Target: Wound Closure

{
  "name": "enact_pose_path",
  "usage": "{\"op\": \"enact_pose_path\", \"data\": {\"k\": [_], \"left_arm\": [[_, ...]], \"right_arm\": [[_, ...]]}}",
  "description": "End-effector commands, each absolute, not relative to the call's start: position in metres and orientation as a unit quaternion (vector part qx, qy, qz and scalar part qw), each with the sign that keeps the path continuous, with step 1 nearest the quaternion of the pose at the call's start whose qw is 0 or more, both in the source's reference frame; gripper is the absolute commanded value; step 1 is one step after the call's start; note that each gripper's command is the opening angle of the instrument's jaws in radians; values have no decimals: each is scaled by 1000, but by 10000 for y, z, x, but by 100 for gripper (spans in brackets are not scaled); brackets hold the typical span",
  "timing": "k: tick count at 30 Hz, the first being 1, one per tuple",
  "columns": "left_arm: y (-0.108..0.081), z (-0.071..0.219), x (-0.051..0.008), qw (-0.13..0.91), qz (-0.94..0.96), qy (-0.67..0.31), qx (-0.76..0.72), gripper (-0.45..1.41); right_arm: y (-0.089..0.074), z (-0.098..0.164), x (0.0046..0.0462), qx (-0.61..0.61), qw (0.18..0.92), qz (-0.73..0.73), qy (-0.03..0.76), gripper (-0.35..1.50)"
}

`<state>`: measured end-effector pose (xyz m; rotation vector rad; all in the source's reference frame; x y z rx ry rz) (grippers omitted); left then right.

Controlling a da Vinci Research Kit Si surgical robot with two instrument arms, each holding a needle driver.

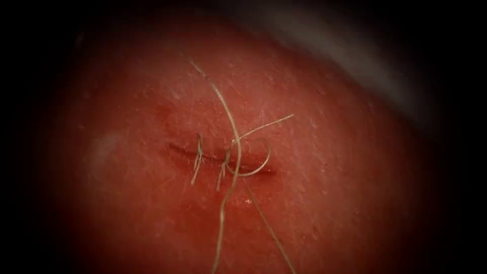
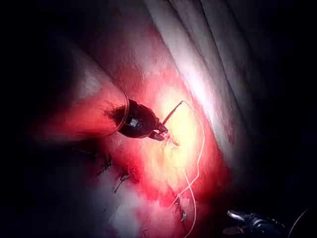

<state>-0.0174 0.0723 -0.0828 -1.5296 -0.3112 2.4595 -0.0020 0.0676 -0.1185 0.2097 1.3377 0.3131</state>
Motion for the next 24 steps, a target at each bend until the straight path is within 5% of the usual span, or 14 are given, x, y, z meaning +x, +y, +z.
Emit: {"op": "enact_pose_path", "data": {"k": [1,5,11,13,24], "left_arm": [[719,-822,-178,114,839,-107,-522,-35],[719,-822,-178,114,839,-107,-522,-35],[719,-822,-178,114,839,-107,-522,-35],[719,-822,-179,114,839,-107,-522,-35],[719,-822,-180,117,839,-108,-521,-32]], "right_arm": [[686,-1156,-8,93,770,151,612,138],[704,-1113,9,98,768,153,614,106],[705,-1028,37,81,778,161,602,128],[705,-1015,37,63,783,144,602,111],[703,-983,67,5,803,93,588,106]]}}
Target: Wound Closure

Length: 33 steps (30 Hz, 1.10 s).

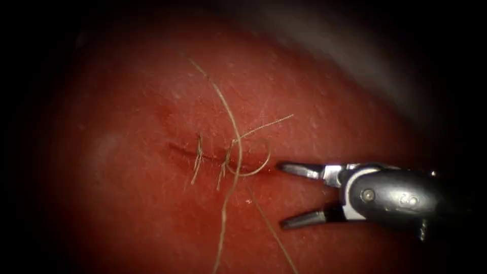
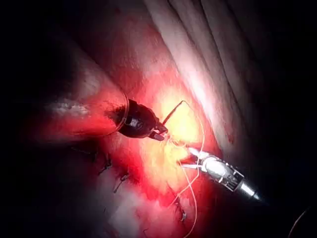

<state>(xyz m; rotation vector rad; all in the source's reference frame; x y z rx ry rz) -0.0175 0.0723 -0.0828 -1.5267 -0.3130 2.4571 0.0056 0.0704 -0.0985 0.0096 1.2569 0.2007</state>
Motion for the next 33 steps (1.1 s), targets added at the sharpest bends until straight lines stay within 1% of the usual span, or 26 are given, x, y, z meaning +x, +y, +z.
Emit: {"op": "enact_pose_path", "data": {"k": [1,4,6,8,9,10,11,12,14,18,23,27,33], "left_arm": [[719,-821,-180,119,838,-109,-521,-26],[719,-821,-180,119,838,-109,-521,-24],[719,-821,-180,119,838,-109,-521,-26],[719,-821,-181,119,838,-109,-521,-27],[719,-821,-181,120,838,-109,-521,-27],[719,-821,-181,120,838,-109,-520,-27],[719,-821,-181,120,838,-109,-520,-27],[719,-821,-181,120,838,-109,-520,-28],[719,-821,-180,119,838,-109,-521,-29],[719,-821,-180,119,838,-109,-520,-29],[719,-821,-180,122,838,-111,-520,-30],[719,-822,-180,122,838,-111,-520,-30],[718,-822,-180,122,838,-111,-520,-31]], "right_arm": [[698,-982,74,3,804,92,588,106],[688,-978,82,1,803,90,589,104],[683,-978,90,0,803,88,589,94],[683,-979,95,0,803,89,589,94],[682,-979,100,1,803,87,590,84],[681,-979,101,4,803,85,590,67],[680,-978,101,7,803,81,591,44],[679,-978,100,18,810,71,582,-35],[679,-979,92,31,823,64,563,-35],[678,-989,85,52,819,81,565,-35],[655,-1027,95,79,811,73,575,-35],[624,-1063,104,116,798,38,590,-35],[611,-1077,113,132,793,18,594,-35]]}}
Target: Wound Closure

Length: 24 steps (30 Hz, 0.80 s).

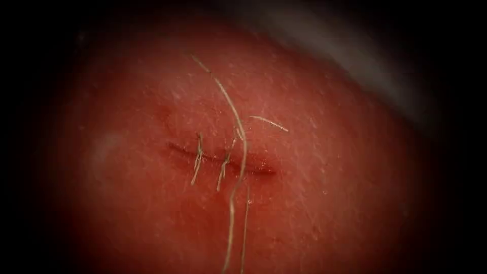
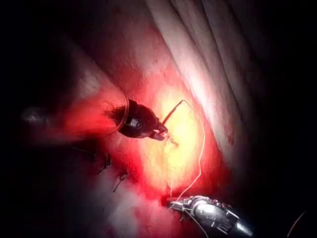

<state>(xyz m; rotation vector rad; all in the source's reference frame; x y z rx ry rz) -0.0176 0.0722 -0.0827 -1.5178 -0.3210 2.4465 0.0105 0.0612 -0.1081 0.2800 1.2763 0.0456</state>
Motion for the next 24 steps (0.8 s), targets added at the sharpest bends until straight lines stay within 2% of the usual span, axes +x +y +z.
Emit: {"op": "enact_pose_path", "data": {"k": [1,10,11,12,15,19,20,21,24], "left_arm": [[718,-822,-180,122,838,-111,-520,-31],[718,-822,-180,122,838,-111,-520,-33],[718,-822,-180,122,838,-111,-520,-33],[718,-822,-180,122,838,-111,-520,-33],[718,-822,-180,122,838,-111,-520,-34],[718,-822,-180,122,838,-111,-520,-35],[718,-822,-180,122,838,-111,-520,-35],[718,-821,-180,122,838,-110,-520,-35],[717,-820,-182,122,838,-110,-520,-35]], "right_arm": [[609,-1079,112,134,792,14,596,-35],[610,-1097,113,139,797,12,588,-35],[612,-1097,114,132,799,19,587,-18],[617,-1096,114,111,795,40,596,100],[638,-1098,101,82,795,80,595,143],[658,-1107,59,98,811,75,571,147],[662,-1107,51,102,817,73,563,145],[673,-1104,34,91,836,60,538,135],[697,-1092,18,49,862,75,499,133]]}}
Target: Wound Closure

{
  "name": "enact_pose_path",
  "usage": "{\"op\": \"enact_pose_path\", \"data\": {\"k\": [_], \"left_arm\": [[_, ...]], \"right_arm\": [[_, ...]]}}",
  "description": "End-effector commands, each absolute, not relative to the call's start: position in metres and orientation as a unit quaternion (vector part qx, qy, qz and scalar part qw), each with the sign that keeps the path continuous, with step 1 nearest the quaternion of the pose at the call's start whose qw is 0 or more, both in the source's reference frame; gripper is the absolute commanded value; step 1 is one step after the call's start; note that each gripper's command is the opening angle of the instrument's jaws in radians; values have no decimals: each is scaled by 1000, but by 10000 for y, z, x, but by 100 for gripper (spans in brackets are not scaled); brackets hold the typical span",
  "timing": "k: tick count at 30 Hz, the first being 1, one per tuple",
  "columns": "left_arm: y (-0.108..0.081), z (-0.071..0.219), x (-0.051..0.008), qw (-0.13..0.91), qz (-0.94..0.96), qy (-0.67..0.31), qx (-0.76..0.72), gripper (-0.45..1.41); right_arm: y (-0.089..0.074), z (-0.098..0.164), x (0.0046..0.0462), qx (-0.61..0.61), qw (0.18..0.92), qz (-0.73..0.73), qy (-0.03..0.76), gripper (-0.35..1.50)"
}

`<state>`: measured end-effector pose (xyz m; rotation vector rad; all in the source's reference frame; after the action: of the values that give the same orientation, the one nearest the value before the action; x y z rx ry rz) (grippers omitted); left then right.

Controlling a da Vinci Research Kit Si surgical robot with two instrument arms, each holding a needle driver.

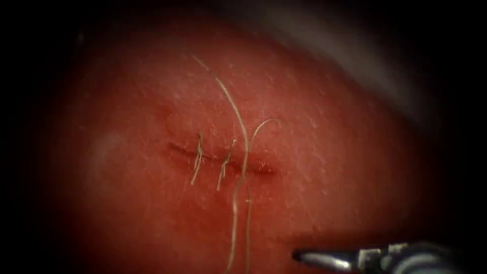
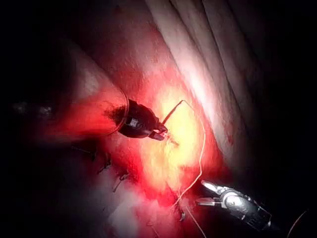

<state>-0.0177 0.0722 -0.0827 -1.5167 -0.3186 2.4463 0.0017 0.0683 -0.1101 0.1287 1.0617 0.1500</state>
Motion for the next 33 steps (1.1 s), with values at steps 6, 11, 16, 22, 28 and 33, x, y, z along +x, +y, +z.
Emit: {"op": "enact_pose_path", "data": {"k": [6,11,16,22,28,33], "left_arm": [[715,-818,-184,124,838,-112,-520,-35],[715,-818,-184,124,838,-111,-520,-35],[715,-818,-185,124,838,-111,-520,-33],[715,-818,-185,124,838,-111,-520,-32],[715,-818,-185,124,838,-111,-520,-32],[715,-818,-185,124,838,-111,-520,-32]], "right_arm": [[753,-1045,7,-50,867,183,460,122],[753,-1014,16,-49,863,210,458,93],[758,-991,45,-10,859,270,434,61],[751,-955,73,18,879,266,396,38],[751,-931,72,26,884,253,392,21],[755,-934,75,36,883,246,398,-35]]}}
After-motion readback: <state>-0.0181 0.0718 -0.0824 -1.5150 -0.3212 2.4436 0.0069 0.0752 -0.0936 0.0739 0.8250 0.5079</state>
